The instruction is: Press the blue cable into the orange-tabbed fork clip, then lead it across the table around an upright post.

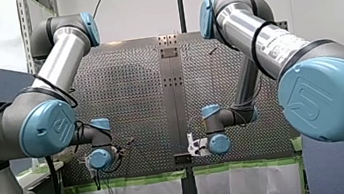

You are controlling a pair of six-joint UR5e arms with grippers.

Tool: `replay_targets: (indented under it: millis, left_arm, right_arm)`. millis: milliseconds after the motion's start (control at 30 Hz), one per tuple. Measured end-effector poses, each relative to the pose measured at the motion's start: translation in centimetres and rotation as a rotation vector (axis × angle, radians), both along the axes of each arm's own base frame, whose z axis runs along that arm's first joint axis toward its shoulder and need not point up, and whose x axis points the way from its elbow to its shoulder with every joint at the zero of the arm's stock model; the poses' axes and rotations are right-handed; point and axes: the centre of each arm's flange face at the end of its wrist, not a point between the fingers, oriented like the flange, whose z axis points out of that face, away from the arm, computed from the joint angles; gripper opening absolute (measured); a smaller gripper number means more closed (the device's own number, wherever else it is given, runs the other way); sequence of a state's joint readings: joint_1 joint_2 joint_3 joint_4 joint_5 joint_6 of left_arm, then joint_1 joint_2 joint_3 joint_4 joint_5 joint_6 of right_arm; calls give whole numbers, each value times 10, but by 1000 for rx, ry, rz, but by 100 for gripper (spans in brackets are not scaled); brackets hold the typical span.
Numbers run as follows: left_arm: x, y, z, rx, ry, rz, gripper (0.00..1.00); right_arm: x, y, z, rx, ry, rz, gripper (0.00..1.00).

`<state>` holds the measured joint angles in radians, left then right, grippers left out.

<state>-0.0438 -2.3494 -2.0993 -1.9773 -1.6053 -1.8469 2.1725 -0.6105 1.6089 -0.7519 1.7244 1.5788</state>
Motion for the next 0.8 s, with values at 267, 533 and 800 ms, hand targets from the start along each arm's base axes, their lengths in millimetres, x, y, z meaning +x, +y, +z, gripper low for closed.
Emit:
replay_targets:
  millis: [267, 533, 800]
  left_arm:
    - [21, -2, 7, -30, -20, -9, 4]
    - [37, -2, 13, -62, -35, -17, 4]
    - [45, 8, 16, -74, -45, 3, 11]
  right_arm:
    - [-1, -4, -5, 7, 5, -6, 0]
    - [-10, -19, -6, 8, 6, -29, 0]
    - [-8, -42, 6, 1, 13, -38, 0]
